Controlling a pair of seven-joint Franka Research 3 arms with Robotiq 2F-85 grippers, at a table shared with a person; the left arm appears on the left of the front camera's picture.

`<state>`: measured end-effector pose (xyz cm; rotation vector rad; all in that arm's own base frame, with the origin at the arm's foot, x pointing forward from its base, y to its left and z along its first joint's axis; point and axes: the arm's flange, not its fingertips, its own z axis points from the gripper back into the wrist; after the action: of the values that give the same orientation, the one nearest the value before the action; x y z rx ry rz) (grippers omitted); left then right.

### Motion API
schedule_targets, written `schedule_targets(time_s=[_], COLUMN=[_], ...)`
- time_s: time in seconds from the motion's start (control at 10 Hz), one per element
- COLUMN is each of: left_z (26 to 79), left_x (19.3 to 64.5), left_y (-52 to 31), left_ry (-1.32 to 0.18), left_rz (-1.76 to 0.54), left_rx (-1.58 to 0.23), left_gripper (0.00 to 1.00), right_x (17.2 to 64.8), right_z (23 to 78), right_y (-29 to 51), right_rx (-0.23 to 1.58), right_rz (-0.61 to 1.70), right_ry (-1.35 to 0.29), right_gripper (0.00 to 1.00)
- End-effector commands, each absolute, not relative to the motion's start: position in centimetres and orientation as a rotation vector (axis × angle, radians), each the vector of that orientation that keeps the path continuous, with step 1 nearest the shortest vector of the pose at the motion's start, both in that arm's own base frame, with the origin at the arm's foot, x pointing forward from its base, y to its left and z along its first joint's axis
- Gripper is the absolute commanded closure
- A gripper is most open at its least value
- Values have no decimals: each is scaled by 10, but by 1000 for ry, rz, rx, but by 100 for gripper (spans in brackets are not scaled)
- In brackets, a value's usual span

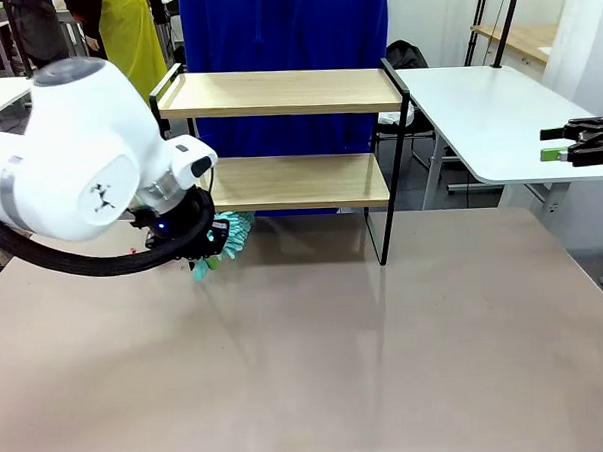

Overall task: Clean the shelf.
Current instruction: Clean the specific section of the Shelf indicated by the human with the Duster.

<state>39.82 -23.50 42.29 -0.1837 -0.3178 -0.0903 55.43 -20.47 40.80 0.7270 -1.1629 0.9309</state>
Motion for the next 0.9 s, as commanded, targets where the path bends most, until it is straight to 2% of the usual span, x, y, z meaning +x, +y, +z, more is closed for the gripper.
schedule_targets(time_s=[0.0, 0.4, 0.8], left_z=[442, 486, 550], left_x=[381, 350, 307], left_y=[-200, -145, -91], left_ry=[-279, -111, -124], left_rz=[-195, -487, -843], left_rx=[-242, -270, -409], left_gripper=[87, 87, 87], right_x=[554, 554, 554], right_z=[413, 413, 413], right_y=[-201, -201, -201], right_rx=[707, 707, 707], right_rz=[920, 920, 920], right_ry=[-1138, -1138, -1138], right_gripper=[0, 0, 0])
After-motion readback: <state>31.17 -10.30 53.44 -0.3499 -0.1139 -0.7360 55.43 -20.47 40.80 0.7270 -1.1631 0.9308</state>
